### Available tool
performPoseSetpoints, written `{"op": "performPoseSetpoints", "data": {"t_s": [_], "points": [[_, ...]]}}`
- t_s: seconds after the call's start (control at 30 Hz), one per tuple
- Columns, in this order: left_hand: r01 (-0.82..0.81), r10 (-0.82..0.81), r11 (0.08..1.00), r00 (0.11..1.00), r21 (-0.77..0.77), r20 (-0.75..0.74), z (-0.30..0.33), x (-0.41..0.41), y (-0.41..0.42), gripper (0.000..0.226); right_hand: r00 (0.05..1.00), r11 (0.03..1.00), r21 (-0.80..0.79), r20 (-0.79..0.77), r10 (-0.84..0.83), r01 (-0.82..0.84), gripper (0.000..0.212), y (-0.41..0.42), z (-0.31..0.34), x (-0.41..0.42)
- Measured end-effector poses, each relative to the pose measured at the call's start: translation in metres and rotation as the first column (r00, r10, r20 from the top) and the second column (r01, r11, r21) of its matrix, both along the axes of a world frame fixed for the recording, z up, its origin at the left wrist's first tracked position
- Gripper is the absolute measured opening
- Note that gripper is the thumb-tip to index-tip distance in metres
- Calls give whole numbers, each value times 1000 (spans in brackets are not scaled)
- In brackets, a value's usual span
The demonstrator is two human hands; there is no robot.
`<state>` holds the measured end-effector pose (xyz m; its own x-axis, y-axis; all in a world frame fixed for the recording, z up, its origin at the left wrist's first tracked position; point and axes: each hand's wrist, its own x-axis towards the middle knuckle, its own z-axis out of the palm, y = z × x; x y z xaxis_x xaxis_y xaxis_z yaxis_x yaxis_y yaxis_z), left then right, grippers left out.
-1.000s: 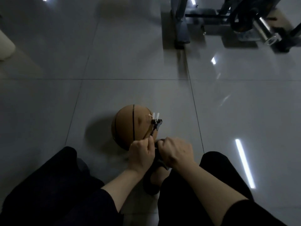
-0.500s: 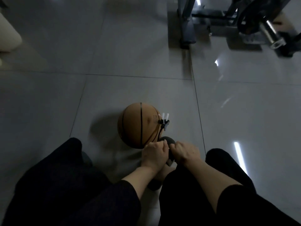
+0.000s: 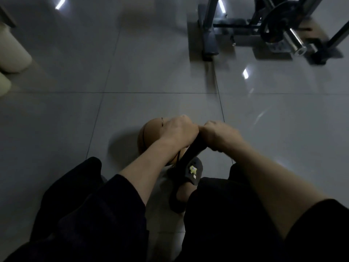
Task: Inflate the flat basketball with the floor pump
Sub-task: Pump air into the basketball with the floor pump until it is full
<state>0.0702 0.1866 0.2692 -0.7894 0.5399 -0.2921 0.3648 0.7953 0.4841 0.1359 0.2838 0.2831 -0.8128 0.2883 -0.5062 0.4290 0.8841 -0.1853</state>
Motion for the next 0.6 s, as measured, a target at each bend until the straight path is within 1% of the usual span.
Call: {"op": "performPoseSetpoints", "data": {"t_s": [0.07, 0.17, 0.27, 0.37, 0.43, 0.53, 0.6], "points": [[-14, 14, 1000, 1000, -26, -28, -26, 8, 1, 38, 999, 999, 43, -15, 30, -29, 22, 0, -36, 5], [-31, 30, 999, 997, -13, -74, -58, 7, -1, 40, 999, 998, 64, -35, 3, -1, 22, -1, -74, 1], [-60, 59, 998, 990, -9, -125, -89, -9, -5, 45, 998, 998, 60, -63, -30, 34, 29, -3, -99, -19], [-80, 80, 997, 991, 5, -111, -119, -17, -15, 49, 998, 998, 62, -58, -7, 11, 40, -9, -126, -32], [-110, 109, 994, 988, -7, -112, -136, -18, -24, 50, 999, 1000, 19, -51, -14, 15, 46, -17, -143, -35], [-131, 131, 991, 990, -9, -43, -156, -15, -38, 50, 996, 997, -50, -69, -57, 54, 49, -30, -158, -36], [-157, 156, 987, 987, -21, -27, -159, -14, -43, 50, 995, 996, -52, -64, -80, 77, 51, -37, -160, -38]]}}
